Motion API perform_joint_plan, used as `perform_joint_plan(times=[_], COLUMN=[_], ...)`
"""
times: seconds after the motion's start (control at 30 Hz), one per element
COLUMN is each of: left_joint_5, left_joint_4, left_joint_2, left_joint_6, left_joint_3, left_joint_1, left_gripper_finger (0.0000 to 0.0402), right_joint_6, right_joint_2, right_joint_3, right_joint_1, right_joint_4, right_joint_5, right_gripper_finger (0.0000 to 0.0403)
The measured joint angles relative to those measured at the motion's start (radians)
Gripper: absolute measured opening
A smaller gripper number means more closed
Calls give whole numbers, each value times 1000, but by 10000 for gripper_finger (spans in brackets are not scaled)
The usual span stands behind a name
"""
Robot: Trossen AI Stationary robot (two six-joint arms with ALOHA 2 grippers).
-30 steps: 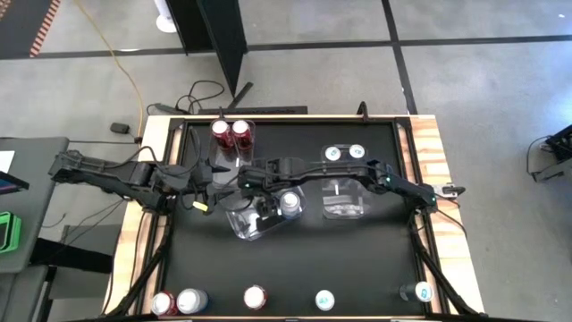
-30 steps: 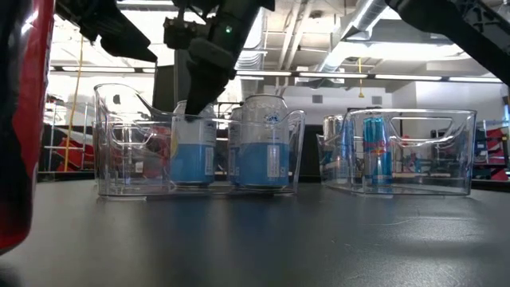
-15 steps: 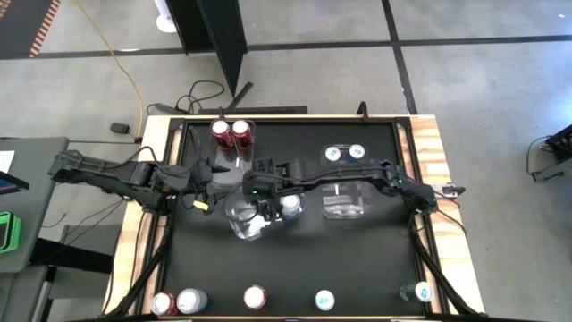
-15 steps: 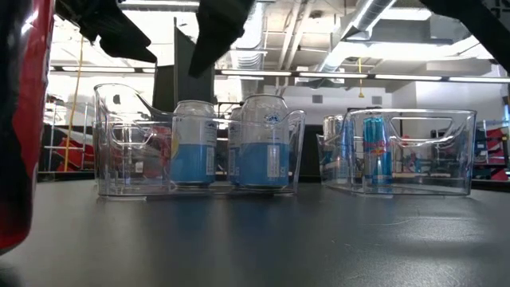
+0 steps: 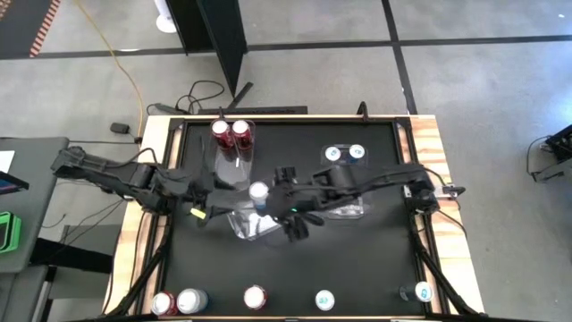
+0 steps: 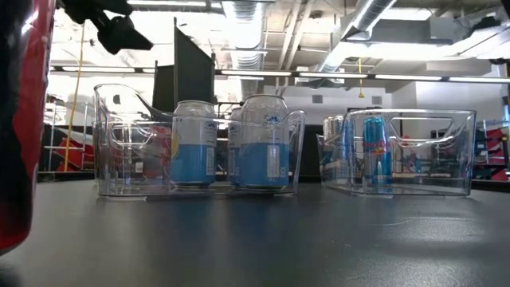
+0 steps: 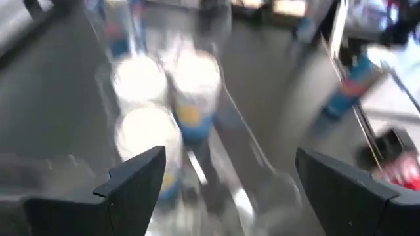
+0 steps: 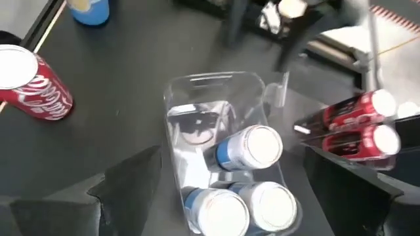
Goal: Sort soda cans
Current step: Put the white blue soda can into the middle transparent bin
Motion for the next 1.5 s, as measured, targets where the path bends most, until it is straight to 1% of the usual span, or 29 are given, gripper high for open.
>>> perform_joint_plan(times=[0.1,0.23,0.3,0.43,0.5,0.6,0.7,0.77,1.07,1.17,1.27,1.37,1.5], left_joint_5=[16,44,47,48,48,71,111,145,276,277,251,231,218], left_joint_4=[-112,-239,-345,-686,-829,-939,-972,-971,-995,-962,-903,-871,-842], left_joint_2=[72,226,314,490,567,657,732,770,888,903,912,927,950], left_joint_6=[-79,-174,-224,-372,-444,-541,-629,-684,-1024,-1123,-1196,-1240,-1257], left_joint_3=[60,175,269,512,626,760,840,869,886,886,886,885,885], left_joint_1=[-69,-171,-217,-290,-333,-396,-458,-504,-709,-763,-803,-833,-848], left_gripper_finger=[335,335,335,335,335,335,335,335,335,336,339,344,355], right_joint_6=[2,1,1,8,9,9,-7,-21,-39,-36,-35,-18,-6], right_joint_2=[-30,-42,-44,-42,-39,-37,-37,-37,-36,-36,-36,-36,-36], right_joint_3=[-4,-5,-5,-5,-5,-5,-5,-5,-5,-5,-5,-5,-5], right_joint_1=[46,97,115,144,156,170,181,190,199,199,203,205,211], right_joint_4=[-8,-40,-54,-100,-119,-131,-132,-134,-155,-155,-155,-155,-155], right_joint_5=[64,146,168,175,175,176,176,176,176,176,178,178,178], right_gripper_finger=[388,388,388,388,388,388,388,388,388,388,388,388,388])
